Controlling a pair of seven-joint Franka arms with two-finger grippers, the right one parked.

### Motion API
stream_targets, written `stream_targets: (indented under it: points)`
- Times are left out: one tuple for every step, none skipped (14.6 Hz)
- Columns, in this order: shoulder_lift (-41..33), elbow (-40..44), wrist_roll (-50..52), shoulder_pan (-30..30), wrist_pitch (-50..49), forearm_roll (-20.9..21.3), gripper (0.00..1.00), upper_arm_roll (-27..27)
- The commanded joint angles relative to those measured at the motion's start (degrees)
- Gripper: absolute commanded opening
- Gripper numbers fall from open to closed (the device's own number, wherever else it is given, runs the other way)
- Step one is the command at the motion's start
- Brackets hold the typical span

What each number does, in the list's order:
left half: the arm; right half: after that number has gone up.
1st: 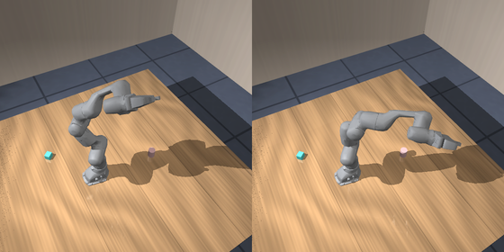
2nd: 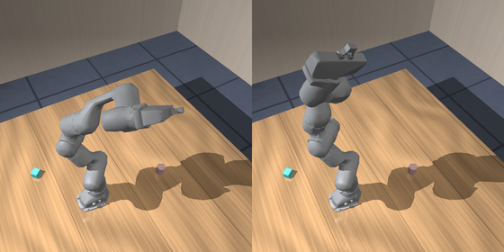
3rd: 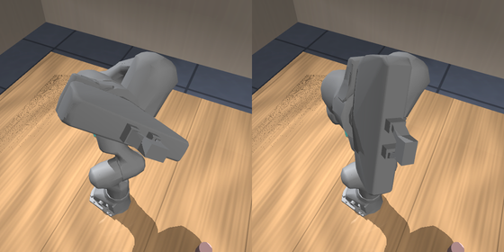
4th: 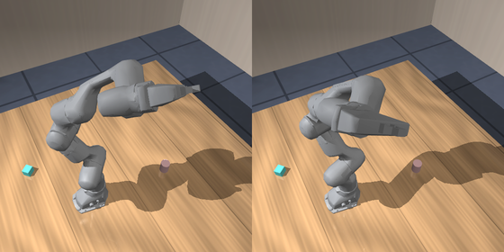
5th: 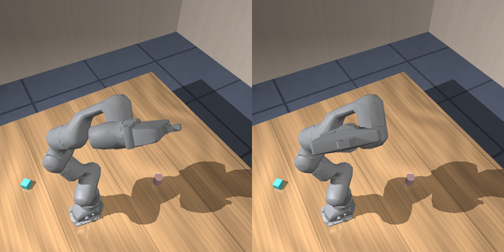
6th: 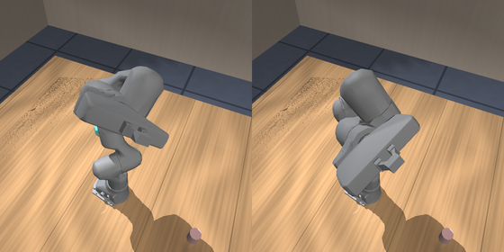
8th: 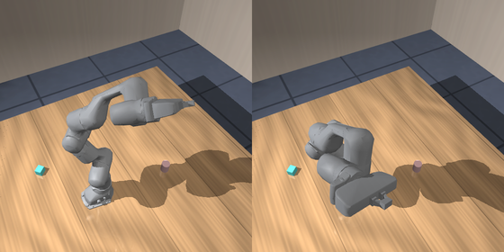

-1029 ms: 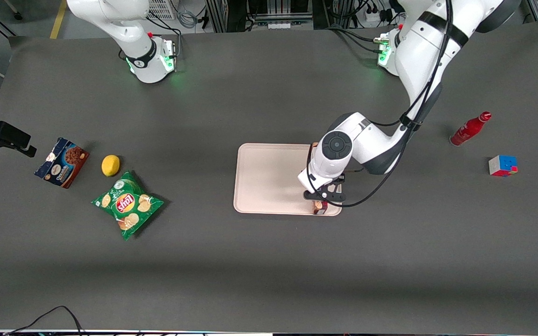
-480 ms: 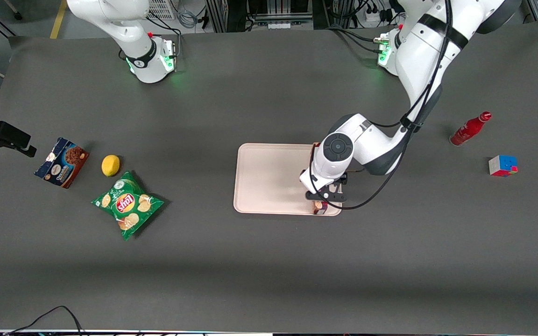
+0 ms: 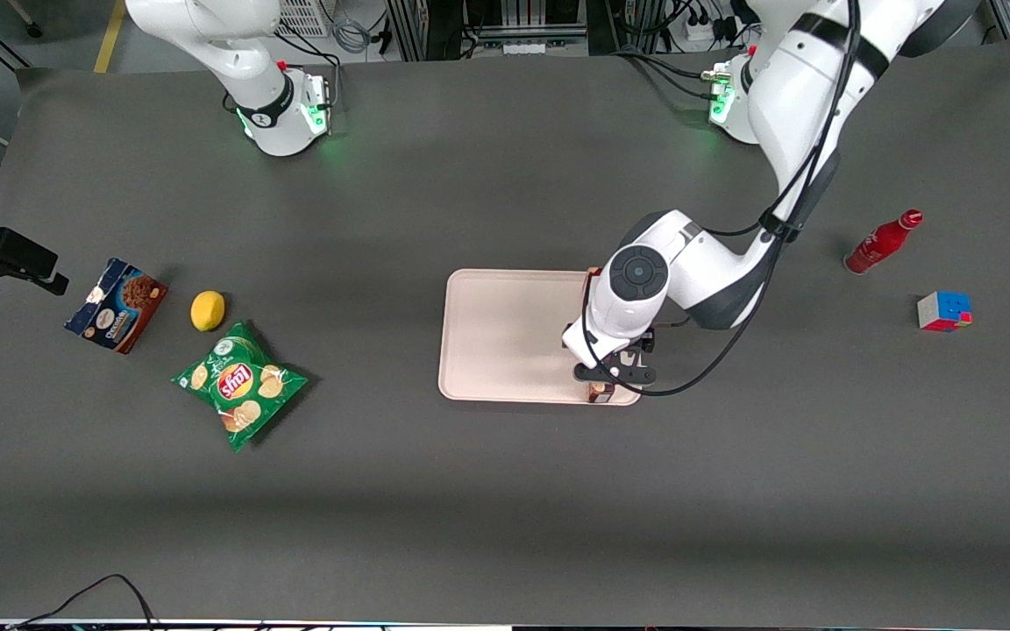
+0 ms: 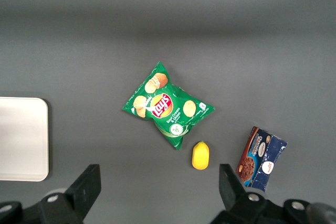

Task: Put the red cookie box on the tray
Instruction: 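Raise the left gripper away from the box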

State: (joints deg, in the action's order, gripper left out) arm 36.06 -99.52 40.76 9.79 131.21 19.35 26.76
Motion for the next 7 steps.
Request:
stream_targets:
  points:
    - [-8.62,-0.15,-0.15,-0.21,-6.38,-2.98,1.0,1.01]
    - [-11.43,-0.15,-3.64,-0.3,-8.93,-5.7,1.0,0.93]
    - [-14.59,-0.15,-8.37,-0.65,-11.82,-8.77,1.0,0.67]
    - [-17.75,-0.15,-12.16,-1.35,-14.81,-11.59,1.0,0.23]
    - [-20.83,-0.15,-15.16,-1.96,-17.89,-13.62,1.0,-0.56]
    - [-24.08,-0.06,-17.71,-1.97,-21.4,-14.77,1.0,-2.39]
    - [-27.24,-0.06,-20.0,-1.97,-24.56,-15.22,1.0,-4.15]
